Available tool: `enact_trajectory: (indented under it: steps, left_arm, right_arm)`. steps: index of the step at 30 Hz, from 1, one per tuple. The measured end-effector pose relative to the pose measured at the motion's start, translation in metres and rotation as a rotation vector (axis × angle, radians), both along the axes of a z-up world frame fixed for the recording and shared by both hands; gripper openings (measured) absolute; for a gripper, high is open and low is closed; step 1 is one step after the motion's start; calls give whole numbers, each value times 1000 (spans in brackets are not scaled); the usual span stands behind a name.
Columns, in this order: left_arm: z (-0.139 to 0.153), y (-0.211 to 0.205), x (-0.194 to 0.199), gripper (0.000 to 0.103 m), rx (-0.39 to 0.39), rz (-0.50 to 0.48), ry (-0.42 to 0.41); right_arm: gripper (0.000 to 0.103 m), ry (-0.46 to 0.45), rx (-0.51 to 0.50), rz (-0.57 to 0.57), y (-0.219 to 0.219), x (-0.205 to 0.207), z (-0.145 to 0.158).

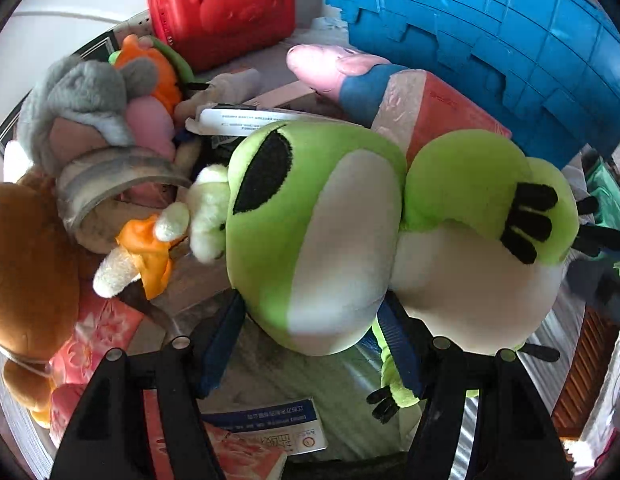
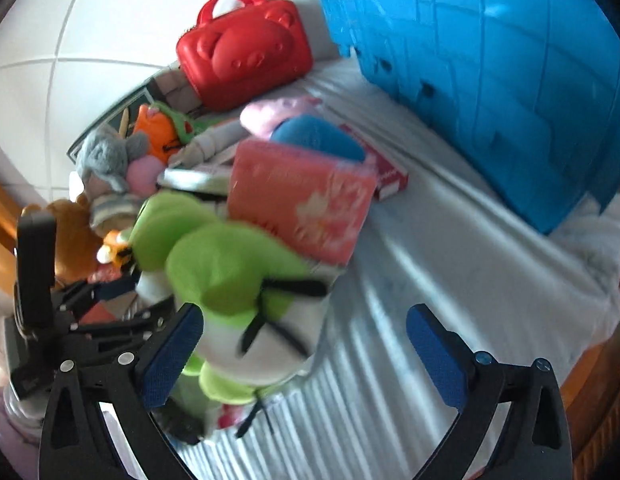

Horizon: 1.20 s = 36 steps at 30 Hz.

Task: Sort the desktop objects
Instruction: 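Grasp the green frog plush with both tools together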

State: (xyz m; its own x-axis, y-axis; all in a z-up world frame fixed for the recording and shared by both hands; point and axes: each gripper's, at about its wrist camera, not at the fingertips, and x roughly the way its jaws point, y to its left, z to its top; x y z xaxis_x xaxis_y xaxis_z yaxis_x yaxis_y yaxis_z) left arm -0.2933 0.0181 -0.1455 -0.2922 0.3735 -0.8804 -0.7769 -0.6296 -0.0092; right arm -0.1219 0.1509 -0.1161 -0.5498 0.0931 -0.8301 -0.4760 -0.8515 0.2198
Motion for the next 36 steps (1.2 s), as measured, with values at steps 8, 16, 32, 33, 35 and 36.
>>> enact_trajectory:
  steps: [8,16,32,33,35,36]
  left_arm:
    - [-4,5,-8,69,0,-33,-5]
    - [-6,10,-10,61,40,-38,-22]
    - [94,-42,30,50,261,45,135]
    - [101,-44,34,50,277,48,146]
    - [115,-48,40,50,309,53,165]
    - [122,-51,43,50,326,56,175]
  right_arm:
    - [103,-12,43,-31,-10,-24,-4]
    - [69,-36,43,-32,-8,-48,-13]
    - [57,169,176,117,-36,-15,93]
    - [57,182,185,121,-37,-11,100]
    - [57,206,210,131,-39,-4,116]
    - [57,216,219,135,-40,0,122]
